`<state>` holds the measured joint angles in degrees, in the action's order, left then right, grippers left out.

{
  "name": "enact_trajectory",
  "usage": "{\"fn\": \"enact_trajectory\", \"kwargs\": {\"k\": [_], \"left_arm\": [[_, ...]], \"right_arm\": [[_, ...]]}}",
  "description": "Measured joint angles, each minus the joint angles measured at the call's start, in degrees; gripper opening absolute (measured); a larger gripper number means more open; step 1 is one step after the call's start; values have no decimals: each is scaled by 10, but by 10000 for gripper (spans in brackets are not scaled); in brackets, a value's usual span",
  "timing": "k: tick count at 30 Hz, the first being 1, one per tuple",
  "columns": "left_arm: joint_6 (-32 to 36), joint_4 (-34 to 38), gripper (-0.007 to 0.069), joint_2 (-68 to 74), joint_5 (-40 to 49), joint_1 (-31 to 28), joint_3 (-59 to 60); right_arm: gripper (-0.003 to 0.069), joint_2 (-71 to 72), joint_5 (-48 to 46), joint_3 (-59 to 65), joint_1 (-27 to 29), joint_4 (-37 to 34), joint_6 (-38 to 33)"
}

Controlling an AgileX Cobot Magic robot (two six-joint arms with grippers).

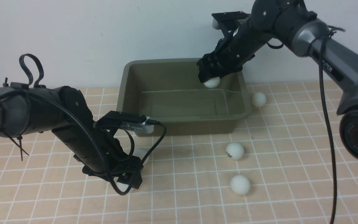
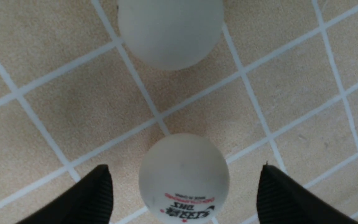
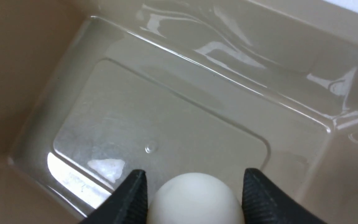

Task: Put the table tennis balls into the box on the light coffee tablecloth.
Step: 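Release the ping pong ball into the bin and lift the gripper away, then reach for and grasp a ping pong ball on the table beside the basket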

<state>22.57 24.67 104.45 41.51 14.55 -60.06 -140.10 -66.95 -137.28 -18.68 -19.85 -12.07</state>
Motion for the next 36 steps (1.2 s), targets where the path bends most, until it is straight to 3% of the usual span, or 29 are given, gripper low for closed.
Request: {"fn": "enact_trajectory", "kwargs": {"k": [6, 11, 14, 20, 25, 31, 36], "left_arm": [[0, 2, 509, 2, 0, 0, 0], [0, 3, 379, 2, 0, 0, 0], [0, 4, 293, 2, 0, 0, -1], [0, 5, 288, 2, 8, 0, -1], [0, -2, 288, -7, 60, 0, -14], [-13, 5, 288, -66, 101, 0, -106], [-15, 10, 288, -47, 82, 0, -207]], "right_arm": [[370, -11, 0, 3, 0, -2, 0], [494, -10, 0, 3, 0, -30, 0], [529, 4, 0, 3, 0, -43, -1], [544, 80, -30, 3, 6, -10, -7], [545, 164, -47, 23, 42, 36, 12], [545, 273, -47, 177, 116, 62, 28], [545, 349, -47, 323, 123, 57, 18]]}}
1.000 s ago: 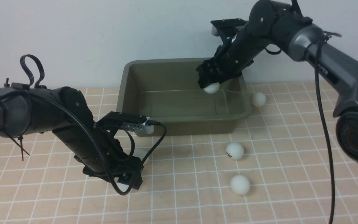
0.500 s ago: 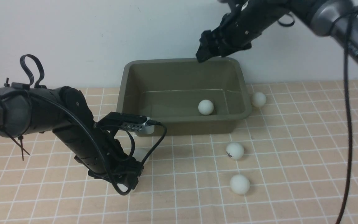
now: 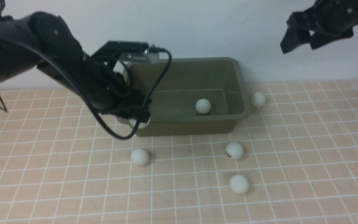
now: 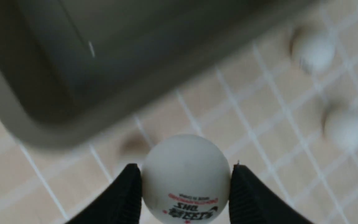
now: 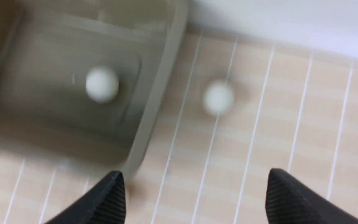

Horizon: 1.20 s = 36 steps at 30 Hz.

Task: Put the table tennis balls into the box on the light coffee tablecloth.
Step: 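Reach for and grasp a ping pong ball on the table beside the basket, then drop the ball into the bin, then reach for and grasp a ping pong ball on the table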

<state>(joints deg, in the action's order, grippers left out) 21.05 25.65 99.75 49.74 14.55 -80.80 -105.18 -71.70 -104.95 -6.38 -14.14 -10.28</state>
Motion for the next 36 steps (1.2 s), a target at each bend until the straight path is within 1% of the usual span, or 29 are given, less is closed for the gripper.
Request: {"fn": "enact_trajectory", "kwargs": {"k": [3, 6, 7, 9, 10, 12, 14, 16, 22, 24, 26, 27, 29, 30, 31, 32, 33, 36], "left_arm": [[0, 0, 288, 49, -5, 0, -72], [-2, 0, 288, 110, -3, 0, -136], [-3, 0, 288, 138, -3, 0, -161], [-5, 0, 288, 166, -1, 0, -186], [-5, -1, 288, 204, 5, 0, -222], [-6, -2, 288, 239, 15, 0, -256], [-6, -2, 288, 268, 27, 0, -289], [-6, -3, 288, 298, 44, 0, -324], [-6, -20, 289, 346, 56, 0, -384], [-6, -24, 306, 351, 56, 0, -388], [-6, -28, 358, 354, 57, 0, -390], [-6, -28, 372, 354, 57, 0, -390], [-7, -30, 459, 354, 58, 0, -395], [-9, -30, 487, 354, 61, 0, -399], [-9, -30, 487, 354, 62, 0, -399], [-11, -32, 523, 354, 72, -1, -409], [-14, -32, 538, 355, 80, -1, -418], [-20, -35, 551, 355, 116, -5, -457]], "right_arm": [[545, 48, 0, 86, -12, -5, -7], [545, 93, 0, 156, -37, -9, -16], [545, 106, 0, 186, -54, -10, -20], [545, 116, 1, 209, -71, -10, -23], [545, 125, 1, 237, -94, -11, -25], [542, 129, 3, 265, -121, -12, -25], [535, 129, 17, 293, -146, -8, -25], [517, 129, 56, 325, -174, -3, -20], [472, 129, 146, 392, -222, 3, -3], [469, 129, 166, 405, -226, 3, 1], [466, 129, 188, 416, -226, 7, 10], [466, 129, 192, 416, -226, 7, 11], [467, 128, 209, 418, -226, 15, 15], [467, 128, 215, 418, -226, 19, 17], [467, 127, 216, 418, -226, 19, 18], [467, 124, 220, 418, -226, 25, 23], [467, 120, 220, 418, -226, 30, 26], [467, 106, 226, 418, -226, 38, 28]]}}
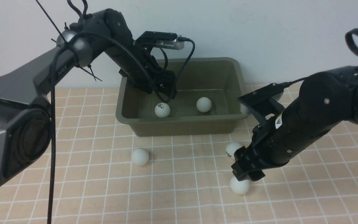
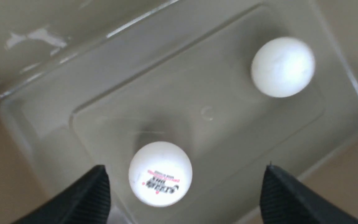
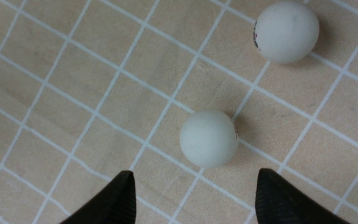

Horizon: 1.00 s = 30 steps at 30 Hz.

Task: Put the table tennis balls into the box on the light coffee tablecloth.
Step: 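Reach for and grasp a ping pong ball on the table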

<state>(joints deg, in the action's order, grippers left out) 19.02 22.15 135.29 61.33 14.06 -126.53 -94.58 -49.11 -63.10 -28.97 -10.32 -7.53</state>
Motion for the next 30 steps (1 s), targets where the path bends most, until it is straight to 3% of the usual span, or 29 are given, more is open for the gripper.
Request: {"fn": "enact_trajectory", "kwargs": {"k": [6, 21, 24, 27, 30], "left_arm": [[-16, -19, 551, -18, 90, -19, -86], [-56, -20, 551, -161, 104, -48, -75], [-56, -20, 551, -169, 104, -48, -60], [-54, -26, 551, -169, 105, -48, -39], [-53, -36, 548, -181, 105, -48, -11]], "right_arm": [[467, -47, 21, 0, 0, 2, 1], [459, -110, 75, 0, 0, 4, 2], [434, -122, 75, -1, 0, 1, 2], [361, -129, 75, -3, 0, -1, 2], [361, -128, 63, -10, 0, -2, 2]]}}
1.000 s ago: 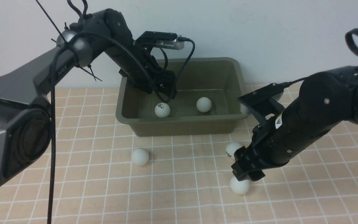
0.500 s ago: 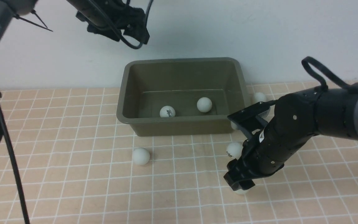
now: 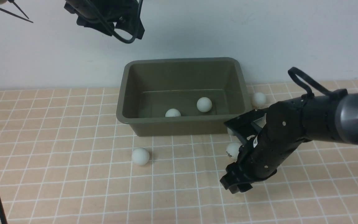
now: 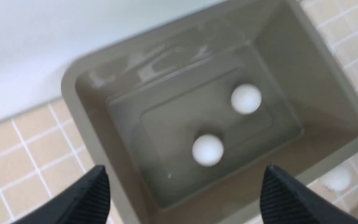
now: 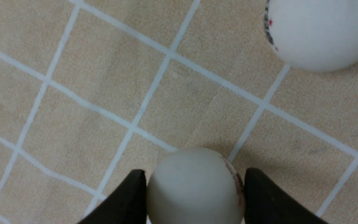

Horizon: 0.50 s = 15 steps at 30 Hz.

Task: Put the table tennis balls into the box on the light coffee tablecloth.
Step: 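Reach for and grasp a ping pong ball on the table, then release the ping pong ball into the bin and lift the gripper away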

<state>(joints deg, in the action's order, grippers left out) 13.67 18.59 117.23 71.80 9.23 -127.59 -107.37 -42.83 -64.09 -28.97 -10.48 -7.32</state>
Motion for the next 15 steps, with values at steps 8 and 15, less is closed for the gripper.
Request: {"fn": "enact_trajectory", "kwargs": {"k": [8, 15], "left_arm": [[0, -37, 465, -119, -1, 0, 115], [0, -40, 392, -281, -2, 0, 348]], "right_arm": [[361, 51, -111, -102, 0, 1, 0], [361, 50, -133, -256, 0, 5, 0]]}}
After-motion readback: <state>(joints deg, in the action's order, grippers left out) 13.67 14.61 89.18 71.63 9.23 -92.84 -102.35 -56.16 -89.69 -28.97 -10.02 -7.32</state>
